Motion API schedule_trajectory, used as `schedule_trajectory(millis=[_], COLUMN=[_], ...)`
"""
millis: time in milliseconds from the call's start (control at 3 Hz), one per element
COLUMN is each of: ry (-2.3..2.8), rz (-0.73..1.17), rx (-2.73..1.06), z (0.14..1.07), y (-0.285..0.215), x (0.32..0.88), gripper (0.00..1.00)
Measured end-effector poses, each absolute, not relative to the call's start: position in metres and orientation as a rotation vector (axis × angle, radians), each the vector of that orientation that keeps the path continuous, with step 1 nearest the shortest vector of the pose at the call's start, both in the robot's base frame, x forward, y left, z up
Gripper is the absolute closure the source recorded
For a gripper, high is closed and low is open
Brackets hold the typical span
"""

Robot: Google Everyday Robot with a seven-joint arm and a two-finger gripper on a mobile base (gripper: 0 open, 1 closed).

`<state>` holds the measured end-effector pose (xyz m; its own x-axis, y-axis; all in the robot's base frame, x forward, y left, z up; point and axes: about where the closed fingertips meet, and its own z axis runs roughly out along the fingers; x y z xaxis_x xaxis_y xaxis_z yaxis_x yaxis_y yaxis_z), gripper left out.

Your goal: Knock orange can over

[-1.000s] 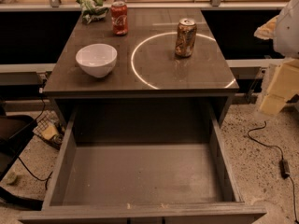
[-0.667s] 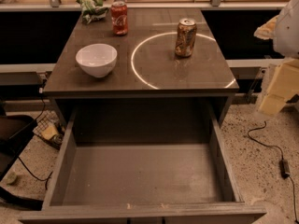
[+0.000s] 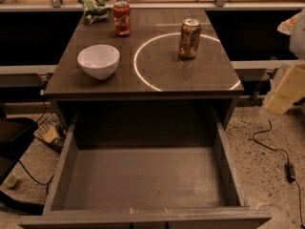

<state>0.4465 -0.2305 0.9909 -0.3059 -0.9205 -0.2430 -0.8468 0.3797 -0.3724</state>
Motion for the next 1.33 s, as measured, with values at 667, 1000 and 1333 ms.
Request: schedule_trajectory(millis=[667, 1000, 1333], ry=[2.102, 1.967, 1.773], rz=[-0.178, -0.044, 0.092], rx=[-1.149, -0.989, -0.821], z=[0.978, 0.962, 0.955], y=[-0.282, -0.292, -0.296], x=[0.534, 0.581, 0.628], gripper=[0.0, 0.0, 0.0])
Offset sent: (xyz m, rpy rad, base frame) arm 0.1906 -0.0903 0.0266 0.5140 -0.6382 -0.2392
